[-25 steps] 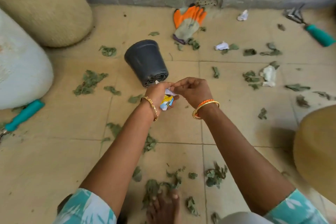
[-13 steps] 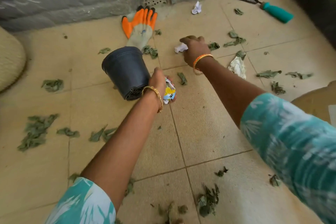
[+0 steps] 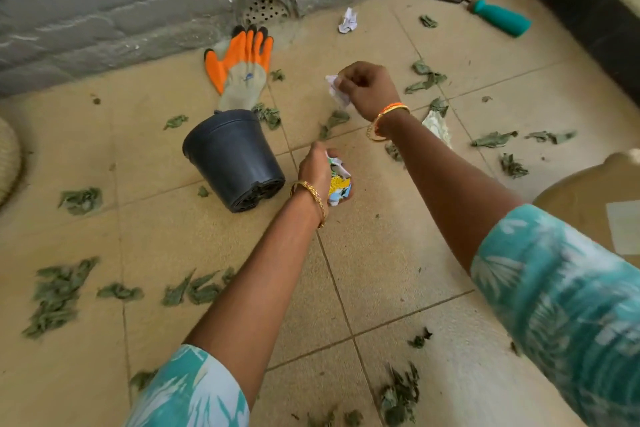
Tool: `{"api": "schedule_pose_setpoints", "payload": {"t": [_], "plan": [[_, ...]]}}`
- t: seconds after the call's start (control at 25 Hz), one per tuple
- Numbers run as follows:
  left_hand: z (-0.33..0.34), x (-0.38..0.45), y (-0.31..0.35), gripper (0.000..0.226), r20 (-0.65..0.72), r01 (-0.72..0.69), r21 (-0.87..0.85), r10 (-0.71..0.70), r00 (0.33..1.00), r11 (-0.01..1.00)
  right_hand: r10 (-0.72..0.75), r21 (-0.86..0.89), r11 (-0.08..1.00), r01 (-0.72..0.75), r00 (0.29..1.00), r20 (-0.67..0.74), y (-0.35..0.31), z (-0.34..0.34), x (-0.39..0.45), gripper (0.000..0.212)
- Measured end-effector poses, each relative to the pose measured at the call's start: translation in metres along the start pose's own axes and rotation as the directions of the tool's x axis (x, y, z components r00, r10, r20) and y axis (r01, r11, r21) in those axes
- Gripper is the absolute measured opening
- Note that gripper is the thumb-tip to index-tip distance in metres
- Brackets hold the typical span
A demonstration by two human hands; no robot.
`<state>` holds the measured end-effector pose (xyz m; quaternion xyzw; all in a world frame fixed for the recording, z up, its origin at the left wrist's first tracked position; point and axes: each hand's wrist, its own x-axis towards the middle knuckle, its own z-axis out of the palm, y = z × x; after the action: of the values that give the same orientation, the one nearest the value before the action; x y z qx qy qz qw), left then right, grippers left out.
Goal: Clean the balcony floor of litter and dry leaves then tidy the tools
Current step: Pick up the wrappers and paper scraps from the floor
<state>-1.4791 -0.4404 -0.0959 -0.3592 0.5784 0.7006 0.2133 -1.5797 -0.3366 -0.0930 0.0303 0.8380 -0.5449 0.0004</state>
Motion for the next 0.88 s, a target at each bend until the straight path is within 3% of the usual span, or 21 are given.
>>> {"api": "schedule_pose_setpoints", "payload": {"t": [0.04, 0.12, 0.24, 0.32, 0.4, 0.44, 0.52, 0.6, 0.68, 0.76, 0.88], "plan": [[0.002, 0.001, 0.000, 0.035, -0.006, -0.016, 0.000, 0.016, 1.000, 1.000, 0.092, 0.116, 0.989, -0.095, 0.995, 0.032, -0.007, -0.014, -0.009, 0.019], [0.005, -0.001, 0.003, 0.038, 0.010, -0.035, -0.021, 0.035, 0.999, 0.999, 0.199, 0.118, 0.969, -0.216, 0.970, 0.142, -0.014, -0.037, -0.036, 0.021], [0.017, -0.008, 0.005, 0.045, 0.068, -0.022, -0.017, 0.023, 0.997, 1.000, 0.240, 0.061, 0.964, -0.257, 0.949, 0.205, -0.006, -0.047, -0.079, 0.005], [0.028, -0.008, -0.003, 0.039, 0.054, -0.063, 0.107, 0.058, 0.997, 0.992, 0.260, 0.103, 0.952, -0.288, 0.940, 0.221, 0.005, -0.046, -0.097, 0.009], [0.033, -0.007, -0.010, 0.037, 0.005, -0.079, 0.177, 0.080, 0.997, 0.981, 0.320, 0.147, 0.928, -0.341, 0.935, 0.149, 0.020, -0.049, -0.099, 0.016], [0.033, -0.007, -0.012, 0.042, 0.013, -0.046, 0.172, 0.045, 0.999, 0.984, 0.339, 0.106, 0.934, -0.341, 0.940, 0.033, 0.027, -0.053, -0.095, 0.015], [0.030, -0.001, -0.015, 0.047, 0.028, 0.020, 0.123, -0.024, 0.999, 0.992, 0.267, -0.197, 0.928, -0.315, 0.934, -0.236, 0.043, -0.069, -0.084, 0.018], [0.031, -0.003, -0.014, 0.034, 0.038, 0.048, 0.141, -0.054, 0.998, 0.989, 0.237, -0.496, 0.804, -0.330, 0.941, -0.241, 0.059, -0.081, -0.074, 0.032], [0.036, -0.003, -0.011, 0.028, 0.085, 0.051, 0.169, -0.066, 0.994, 0.984, 0.248, -0.660, 0.691, -0.294, 0.955, -0.164, 0.069, -0.086, -0.070, 0.040], [0.041, -0.001, -0.010, 0.027, 0.128, 0.058, 0.140, -0.076, 0.989, 0.988, 0.193, -0.683, 0.684, -0.255, 0.967, -0.168, 0.071, -0.091, -0.070, 0.039], [0.048, 0.000, -0.009, 0.022, 0.206, 0.084, 0.085, -0.100, 0.973, 0.993, 0.151, -0.563, 0.772, -0.296, 0.945, -0.290, 0.065, -0.097, -0.076, 0.036]]}}
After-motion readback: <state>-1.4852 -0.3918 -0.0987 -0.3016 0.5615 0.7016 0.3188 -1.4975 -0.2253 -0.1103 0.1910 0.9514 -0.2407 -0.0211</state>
